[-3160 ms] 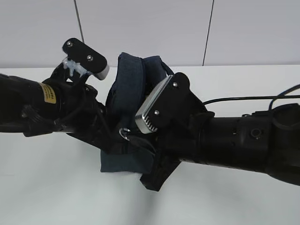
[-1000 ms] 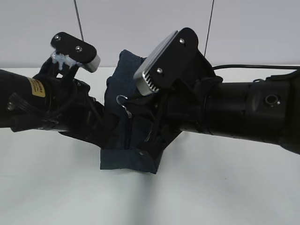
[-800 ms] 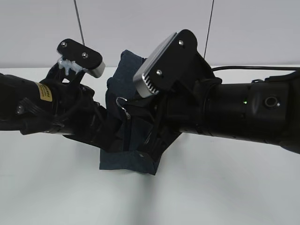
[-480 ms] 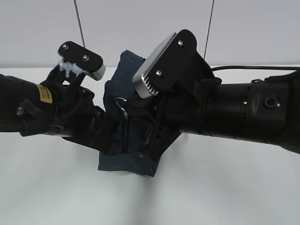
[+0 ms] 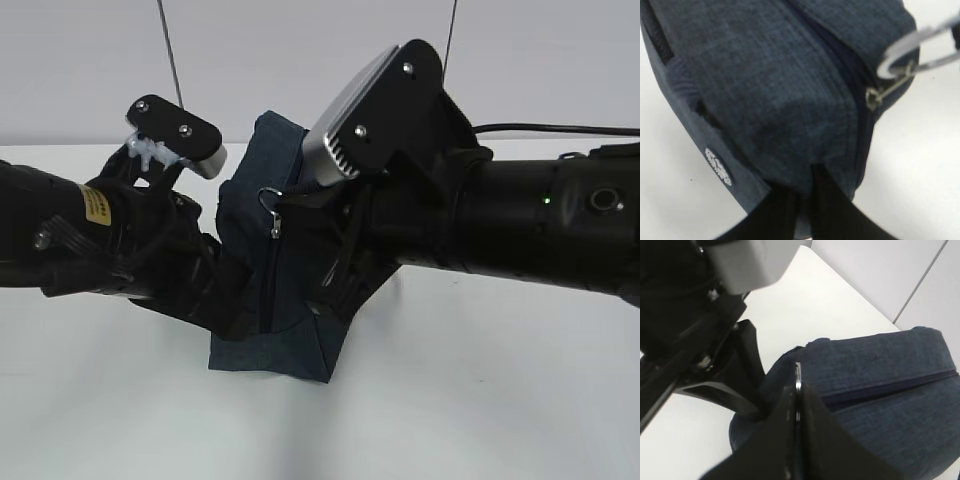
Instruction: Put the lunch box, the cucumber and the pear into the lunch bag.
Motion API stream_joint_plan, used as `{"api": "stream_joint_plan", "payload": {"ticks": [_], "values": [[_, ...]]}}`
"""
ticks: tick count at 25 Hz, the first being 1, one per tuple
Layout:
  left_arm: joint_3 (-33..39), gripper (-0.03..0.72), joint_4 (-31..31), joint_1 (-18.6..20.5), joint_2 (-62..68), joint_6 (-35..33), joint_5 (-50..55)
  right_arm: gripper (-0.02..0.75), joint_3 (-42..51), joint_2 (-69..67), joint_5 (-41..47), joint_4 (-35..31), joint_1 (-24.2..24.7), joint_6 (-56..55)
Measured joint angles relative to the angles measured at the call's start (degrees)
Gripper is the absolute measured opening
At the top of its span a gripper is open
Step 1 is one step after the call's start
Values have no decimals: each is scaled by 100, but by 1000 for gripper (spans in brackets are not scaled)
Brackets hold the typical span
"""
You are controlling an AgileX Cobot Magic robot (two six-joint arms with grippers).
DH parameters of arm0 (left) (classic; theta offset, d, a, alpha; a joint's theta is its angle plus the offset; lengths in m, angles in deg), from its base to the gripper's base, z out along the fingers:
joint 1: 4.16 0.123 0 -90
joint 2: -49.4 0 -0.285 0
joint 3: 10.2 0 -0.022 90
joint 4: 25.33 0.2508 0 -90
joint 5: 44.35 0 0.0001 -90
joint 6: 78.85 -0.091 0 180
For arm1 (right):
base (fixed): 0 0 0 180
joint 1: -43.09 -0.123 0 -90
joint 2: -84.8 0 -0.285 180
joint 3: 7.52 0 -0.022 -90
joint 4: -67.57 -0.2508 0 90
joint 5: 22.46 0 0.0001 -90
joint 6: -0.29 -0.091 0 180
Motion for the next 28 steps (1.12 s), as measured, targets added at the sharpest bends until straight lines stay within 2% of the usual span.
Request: {"api": "stream_joint_plan", "payload": {"ticks": [16, 28], "values": [[0, 4, 13, 0, -255, 0, 403, 0, 0, 33, -626, -11, 753, 16], [0, 4, 45, 7, -294, 0, 733, 0, -383, -545, -914, 63, 799, -403]]}}
